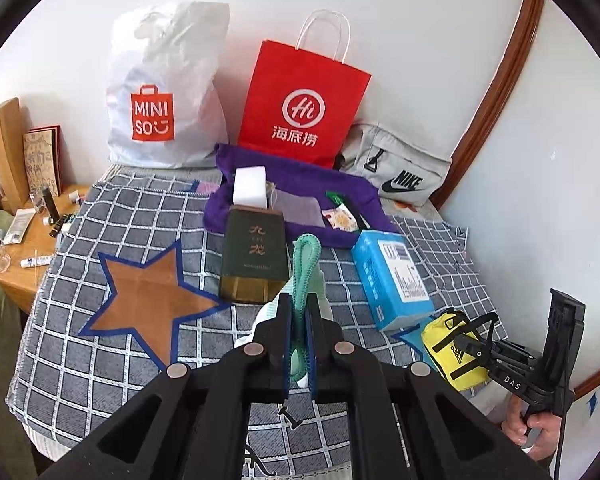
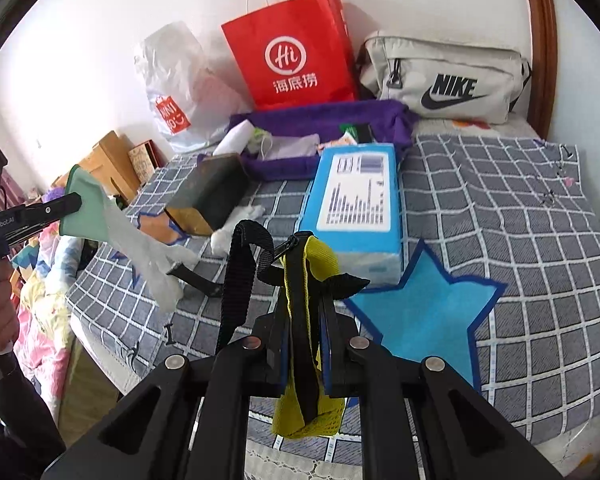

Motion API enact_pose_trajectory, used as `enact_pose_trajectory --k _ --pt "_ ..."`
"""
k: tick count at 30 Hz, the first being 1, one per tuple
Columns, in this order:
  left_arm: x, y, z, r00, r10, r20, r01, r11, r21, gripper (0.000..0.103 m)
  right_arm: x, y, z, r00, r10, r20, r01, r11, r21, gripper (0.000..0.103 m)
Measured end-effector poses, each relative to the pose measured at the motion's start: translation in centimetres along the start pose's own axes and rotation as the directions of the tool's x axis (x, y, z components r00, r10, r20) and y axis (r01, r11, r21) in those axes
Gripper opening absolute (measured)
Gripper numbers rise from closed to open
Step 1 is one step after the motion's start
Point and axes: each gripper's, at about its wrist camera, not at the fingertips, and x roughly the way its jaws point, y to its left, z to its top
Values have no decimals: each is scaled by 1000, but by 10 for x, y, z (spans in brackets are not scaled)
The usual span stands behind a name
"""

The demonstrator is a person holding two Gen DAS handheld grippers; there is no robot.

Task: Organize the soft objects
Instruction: 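Grasp the mint-green cloth with the left tool and lift it, then carry the mint-green cloth and yellow pouch over the purple towel with both tools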

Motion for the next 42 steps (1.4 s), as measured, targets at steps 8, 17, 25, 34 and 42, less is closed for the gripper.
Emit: enact_pose_trajectory --k 8,17,25,34,42 --pt "-11 -1 18 1000 5 29 -4 1000 -11 6 -9 5 18 999 -14 36 15 1000 -13 12" --pt "-7 -9 45 999 22 46 -22 1000 -3 6 -8 6 52 997 3 83 0 999 -39 12" --pt "15 -14 76 997 62 43 -62 998 -2 6 2 3 93 993 -16 120 23 998 -58 12" --pt "44 -30 107 990 135 52 -137 990 42 6 16 -6 136 987 -45 156 55 997 -58 12" --pt "71 -43 134 987 153 55 -157 985 68 6 31 -11 166 984 -45 174 57 996 -62 12"
